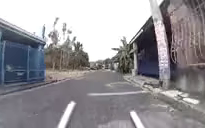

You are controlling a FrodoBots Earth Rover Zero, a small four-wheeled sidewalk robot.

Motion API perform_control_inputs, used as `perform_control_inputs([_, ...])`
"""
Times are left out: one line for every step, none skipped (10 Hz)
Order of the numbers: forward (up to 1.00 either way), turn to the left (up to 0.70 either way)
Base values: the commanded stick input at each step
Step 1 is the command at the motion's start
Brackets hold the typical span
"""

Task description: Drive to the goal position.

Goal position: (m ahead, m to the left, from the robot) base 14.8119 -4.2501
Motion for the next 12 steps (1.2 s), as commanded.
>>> perform_control_inputs([0.70,0.00])
perform_control_inputs([0.70,0.00])
perform_control_inputs([0.70,0.00])
perform_control_inputs([0.70,0.00])
perform_control_inputs([0.70,0.00])
perform_control_inputs([0.70,0.00])
perform_control_inputs([0.70,0.00])
perform_control_inputs([0.70,0.00])
perform_control_inputs([0.70,0.00])
perform_control_inputs([0.70,0.00])
perform_control_inputs([0.70,0.00])
perform_control_inputs([0.70,0.00])
